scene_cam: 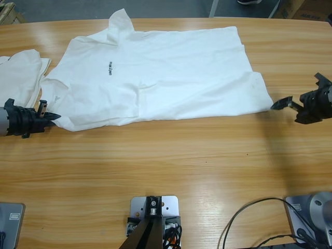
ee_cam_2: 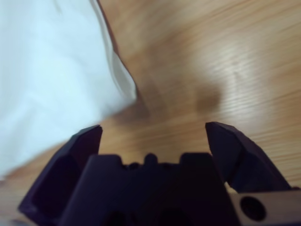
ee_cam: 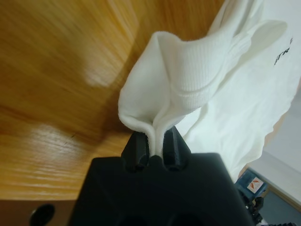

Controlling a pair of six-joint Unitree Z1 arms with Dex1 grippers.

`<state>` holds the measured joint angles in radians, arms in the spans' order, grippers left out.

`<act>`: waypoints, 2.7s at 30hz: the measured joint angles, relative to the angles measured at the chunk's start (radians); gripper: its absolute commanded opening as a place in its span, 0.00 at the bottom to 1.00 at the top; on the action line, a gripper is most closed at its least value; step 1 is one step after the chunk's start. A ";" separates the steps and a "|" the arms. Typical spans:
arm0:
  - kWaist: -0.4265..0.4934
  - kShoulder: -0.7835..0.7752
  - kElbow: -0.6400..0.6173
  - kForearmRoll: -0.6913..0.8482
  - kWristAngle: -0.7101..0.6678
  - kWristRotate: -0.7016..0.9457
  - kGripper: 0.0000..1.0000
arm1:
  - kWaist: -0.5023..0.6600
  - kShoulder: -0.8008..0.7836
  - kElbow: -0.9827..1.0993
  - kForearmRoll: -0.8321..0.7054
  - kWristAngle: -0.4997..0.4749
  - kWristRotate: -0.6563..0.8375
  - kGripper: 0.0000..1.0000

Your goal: Fold clothes

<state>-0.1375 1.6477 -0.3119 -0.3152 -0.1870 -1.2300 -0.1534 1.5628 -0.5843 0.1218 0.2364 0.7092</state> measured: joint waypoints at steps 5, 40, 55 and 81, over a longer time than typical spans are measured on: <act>0.000 -0.005 0.004 0.006 0.000 0.000 0.00 | -0.061 0.035 0.056 -0.111 0.175 0.152 0.74; -0.056 -0.216 0.005 0.350 -0.023 -0.160 0.00 | -0.135 -0.010 0.081 0.101 0.120 0.018 0.00; -0.074 -0.272 -0.026 0.530 -0.091 -0.209 0.97 | -0.138 -0.069 -0.063 0.568 -0.062 0.231 0.85; -0.161 -0.300 -0.772 1.024 0.065 0.388 0.75 | 0.104 -0.018 -0.611 0.676 0.030 -0.377 1.00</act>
<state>-0.2989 1.3477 -1.0835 0.7086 -0.1216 -0.8419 -0.0495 1.5452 -1.1953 0.7979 0.2669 0.3322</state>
